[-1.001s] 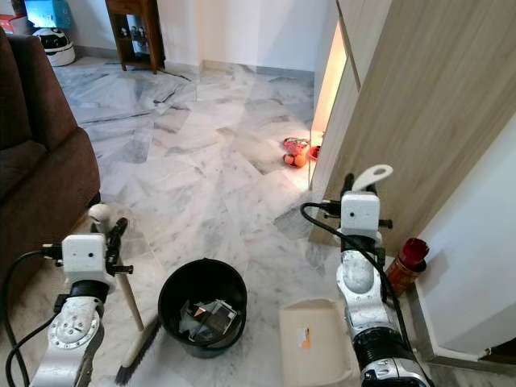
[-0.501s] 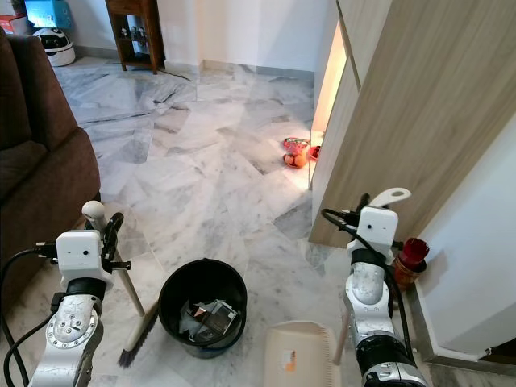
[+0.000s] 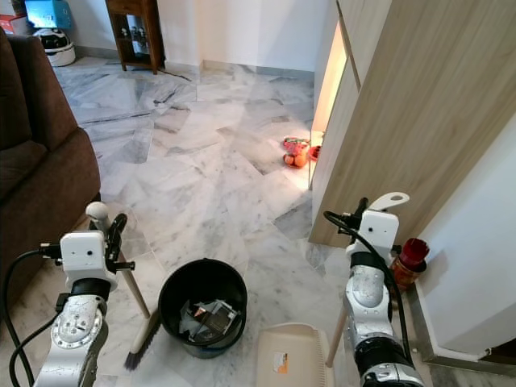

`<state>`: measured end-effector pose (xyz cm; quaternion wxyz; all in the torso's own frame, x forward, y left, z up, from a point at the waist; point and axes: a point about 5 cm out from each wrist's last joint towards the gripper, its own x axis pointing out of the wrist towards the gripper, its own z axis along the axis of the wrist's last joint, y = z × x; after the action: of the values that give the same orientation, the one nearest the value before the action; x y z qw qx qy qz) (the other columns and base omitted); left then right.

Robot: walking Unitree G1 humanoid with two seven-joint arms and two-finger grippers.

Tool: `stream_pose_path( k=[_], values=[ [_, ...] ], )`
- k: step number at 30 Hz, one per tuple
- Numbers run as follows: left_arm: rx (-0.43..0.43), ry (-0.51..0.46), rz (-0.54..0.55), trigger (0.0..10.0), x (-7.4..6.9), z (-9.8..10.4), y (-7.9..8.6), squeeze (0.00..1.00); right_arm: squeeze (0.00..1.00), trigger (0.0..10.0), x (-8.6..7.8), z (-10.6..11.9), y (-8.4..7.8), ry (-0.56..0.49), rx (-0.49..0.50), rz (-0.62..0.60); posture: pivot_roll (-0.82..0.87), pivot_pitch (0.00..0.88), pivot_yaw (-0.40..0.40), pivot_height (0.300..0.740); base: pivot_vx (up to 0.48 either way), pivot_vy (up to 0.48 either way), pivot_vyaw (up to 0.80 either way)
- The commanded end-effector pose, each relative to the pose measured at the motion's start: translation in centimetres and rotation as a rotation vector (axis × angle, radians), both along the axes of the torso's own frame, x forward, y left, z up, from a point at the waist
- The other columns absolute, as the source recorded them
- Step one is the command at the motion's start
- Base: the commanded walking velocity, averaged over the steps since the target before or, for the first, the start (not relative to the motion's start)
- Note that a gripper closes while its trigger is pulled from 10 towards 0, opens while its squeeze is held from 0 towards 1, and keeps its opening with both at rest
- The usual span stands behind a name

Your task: Sweep floor

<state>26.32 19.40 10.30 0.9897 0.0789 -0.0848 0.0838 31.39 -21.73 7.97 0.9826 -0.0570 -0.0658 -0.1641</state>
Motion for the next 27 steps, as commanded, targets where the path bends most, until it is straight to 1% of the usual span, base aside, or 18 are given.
stream_pose_path(
  k=[1, 16, 27],
  values=[
    [0.018, -0.038, -0.021, 10.0, 0.38, 0.97, -0.59, 0.0, 0.0, 10.0, 0.38, 0.69, -0.11, -0.031, 0.005, -0.001, 0.12, 0.0, -0.06, 0.74, 0.0, 0.0, 0.0],
    [0.017, -0.037, -0.035, 10.0, 0.42, 0.89, -0.87, 0.0, 0.0, 10.0, 0.16, 0.41, 0.01, -0.027, 0.003, 0.015, 0.1, 0.0, -0.055, 0.74, 0.0, 0.0, 0.0],
    [0.019, -0.042, -0.038, 10.0, 0.56, 0.88, -0.86, 0.0, 0.0, 10.0, 0.3, 0.64, -0.01, -0.036, 0.002, 0.021, 0.1, 0.0, -0.057, 0.74, 0.0, 0.0, 0.0]
  ],
)
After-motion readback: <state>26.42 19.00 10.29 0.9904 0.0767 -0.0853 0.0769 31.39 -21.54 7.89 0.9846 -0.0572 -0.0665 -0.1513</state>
